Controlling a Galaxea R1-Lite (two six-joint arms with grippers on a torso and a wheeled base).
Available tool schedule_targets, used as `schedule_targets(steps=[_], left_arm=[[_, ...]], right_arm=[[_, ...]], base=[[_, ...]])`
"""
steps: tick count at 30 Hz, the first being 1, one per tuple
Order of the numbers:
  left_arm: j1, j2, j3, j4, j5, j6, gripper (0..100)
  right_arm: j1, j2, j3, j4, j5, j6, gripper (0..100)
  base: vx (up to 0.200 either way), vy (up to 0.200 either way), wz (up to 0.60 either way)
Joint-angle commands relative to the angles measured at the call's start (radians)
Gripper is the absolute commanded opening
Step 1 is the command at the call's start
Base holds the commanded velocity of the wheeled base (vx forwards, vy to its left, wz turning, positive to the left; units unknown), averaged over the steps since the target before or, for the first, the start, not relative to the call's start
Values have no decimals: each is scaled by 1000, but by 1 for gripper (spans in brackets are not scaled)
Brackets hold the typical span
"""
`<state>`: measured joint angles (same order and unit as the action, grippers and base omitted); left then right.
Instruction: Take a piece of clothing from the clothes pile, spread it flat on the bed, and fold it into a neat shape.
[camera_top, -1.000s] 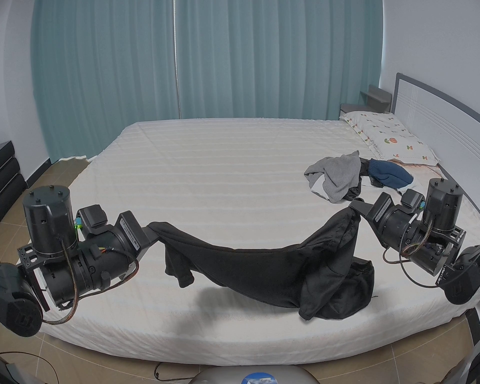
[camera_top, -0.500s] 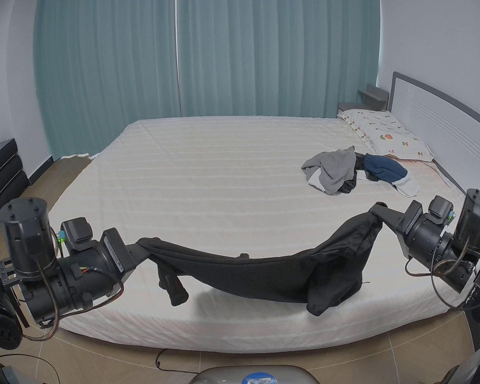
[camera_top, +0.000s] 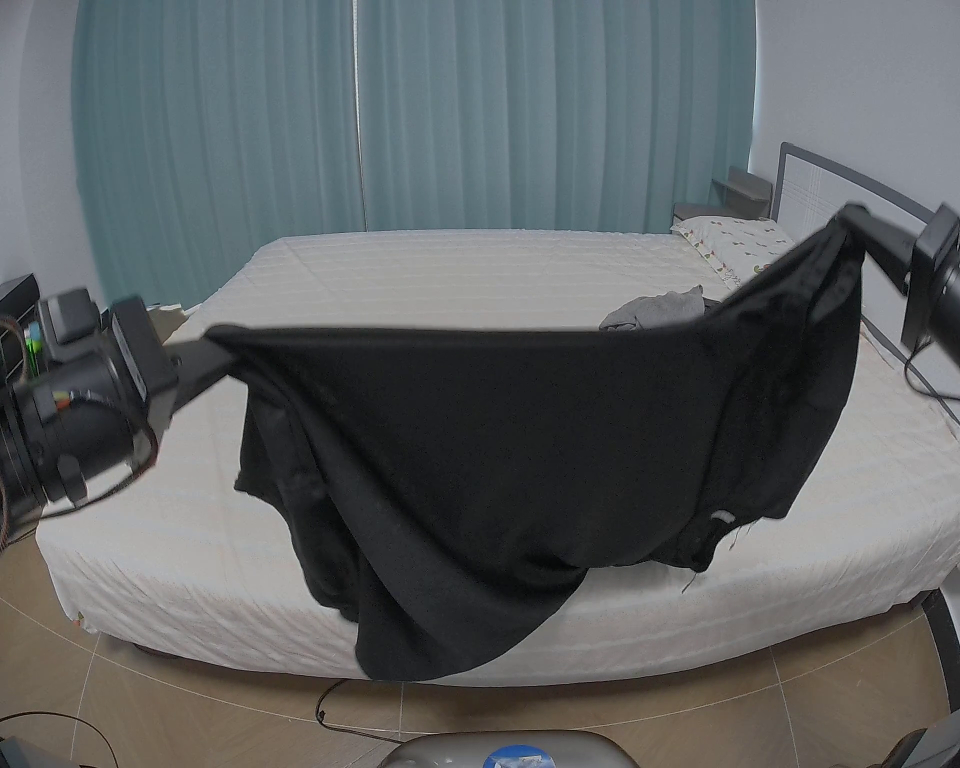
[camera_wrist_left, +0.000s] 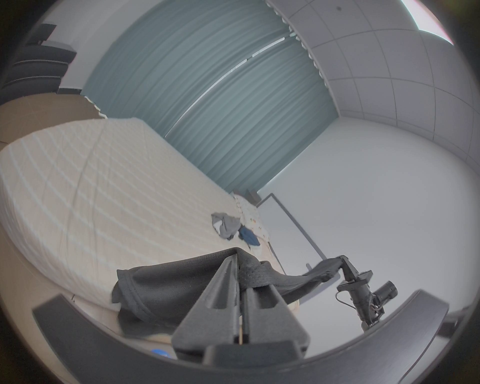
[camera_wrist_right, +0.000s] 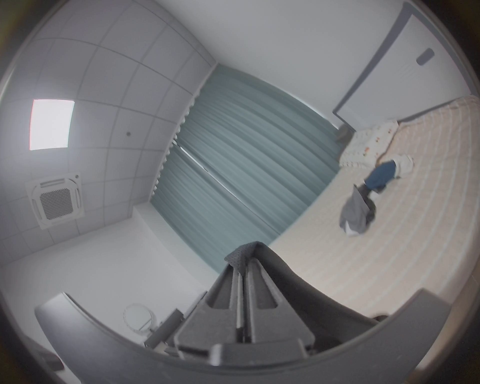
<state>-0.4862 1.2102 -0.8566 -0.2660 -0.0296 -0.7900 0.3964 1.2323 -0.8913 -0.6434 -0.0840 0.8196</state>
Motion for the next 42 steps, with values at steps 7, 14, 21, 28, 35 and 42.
schedule_targets(steps=[7, 14, 21, 28, 35, 42], left_arm=[[166, 371, -320, 109, -7, 9, 0], [175, 488, -387, 106, -7, 8, 0], [215, 608, -455, 103, -7, 5, 0], [227, 753, -490, 100, -4, 5, 0], [238, 925, -581, 102, 8, 6, 0], [251, 1068, -661, 103, 10, 6, 0]], right_arm=[[-119, 363, -341, 79, -8, -2, 0], [-120, 503, -403, 62, -10, -3, 0], [-126, 618, -434, 19, -6, -3, 0], [-126, 763, -434, -51, 3, -5, 0], [-125, 935, -469, -102, 4, -5, 0], [-125, 1105, -491, -133, 0, -5, 0]], base=[[143, 0, 0], [200, 0, 0], [200, 0, 0], [143, 0, 0], [0, 0, 0], [0, 0, 0]])
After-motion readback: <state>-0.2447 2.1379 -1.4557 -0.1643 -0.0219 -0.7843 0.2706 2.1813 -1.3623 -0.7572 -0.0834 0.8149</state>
